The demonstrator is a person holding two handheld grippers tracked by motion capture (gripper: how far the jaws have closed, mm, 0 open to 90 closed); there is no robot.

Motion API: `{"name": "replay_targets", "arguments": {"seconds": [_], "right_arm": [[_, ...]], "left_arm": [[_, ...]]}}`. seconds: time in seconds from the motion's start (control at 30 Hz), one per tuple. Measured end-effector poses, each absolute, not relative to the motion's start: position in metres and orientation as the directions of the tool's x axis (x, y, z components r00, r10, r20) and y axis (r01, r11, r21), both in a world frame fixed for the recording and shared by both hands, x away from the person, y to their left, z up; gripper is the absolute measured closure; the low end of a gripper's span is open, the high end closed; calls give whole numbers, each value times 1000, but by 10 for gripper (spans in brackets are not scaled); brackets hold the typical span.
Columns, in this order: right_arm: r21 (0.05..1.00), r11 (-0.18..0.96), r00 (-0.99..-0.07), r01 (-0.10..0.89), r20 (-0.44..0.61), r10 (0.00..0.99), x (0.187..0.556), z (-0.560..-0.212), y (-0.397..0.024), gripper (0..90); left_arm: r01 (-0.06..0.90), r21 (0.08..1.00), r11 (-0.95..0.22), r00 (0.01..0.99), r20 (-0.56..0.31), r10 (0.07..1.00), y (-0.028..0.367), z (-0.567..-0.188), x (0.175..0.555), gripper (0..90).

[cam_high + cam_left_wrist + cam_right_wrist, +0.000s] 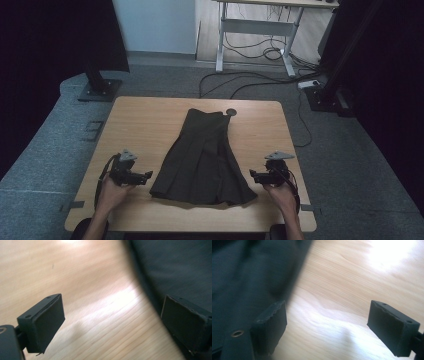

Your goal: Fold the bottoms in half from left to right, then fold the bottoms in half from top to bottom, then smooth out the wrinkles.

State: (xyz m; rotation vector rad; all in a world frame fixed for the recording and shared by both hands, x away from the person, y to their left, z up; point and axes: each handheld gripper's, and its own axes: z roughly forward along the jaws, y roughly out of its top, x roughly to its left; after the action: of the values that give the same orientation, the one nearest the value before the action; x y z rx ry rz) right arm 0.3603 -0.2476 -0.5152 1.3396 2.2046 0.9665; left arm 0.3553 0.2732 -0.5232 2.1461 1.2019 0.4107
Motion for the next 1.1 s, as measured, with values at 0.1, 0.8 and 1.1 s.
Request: {"name": "replay_targets", "arguments": {"seconds": [0.1,0.8,1.1], "right_arm": [[706,304,-451,640,24,892,365,-529,-256,135],[717,288,-421,635,8,907,372,-557,-261,0],[717,287,-420,635,9,907,372,-557,-261,0]], "left_arm": [[655,645,-394,535,-27,845,274,-535,359,26],[635,658,-405,542,-6,840,273,-548,363,0],[637,658,-402,539,-7,842,274,-548,363,0]]}}
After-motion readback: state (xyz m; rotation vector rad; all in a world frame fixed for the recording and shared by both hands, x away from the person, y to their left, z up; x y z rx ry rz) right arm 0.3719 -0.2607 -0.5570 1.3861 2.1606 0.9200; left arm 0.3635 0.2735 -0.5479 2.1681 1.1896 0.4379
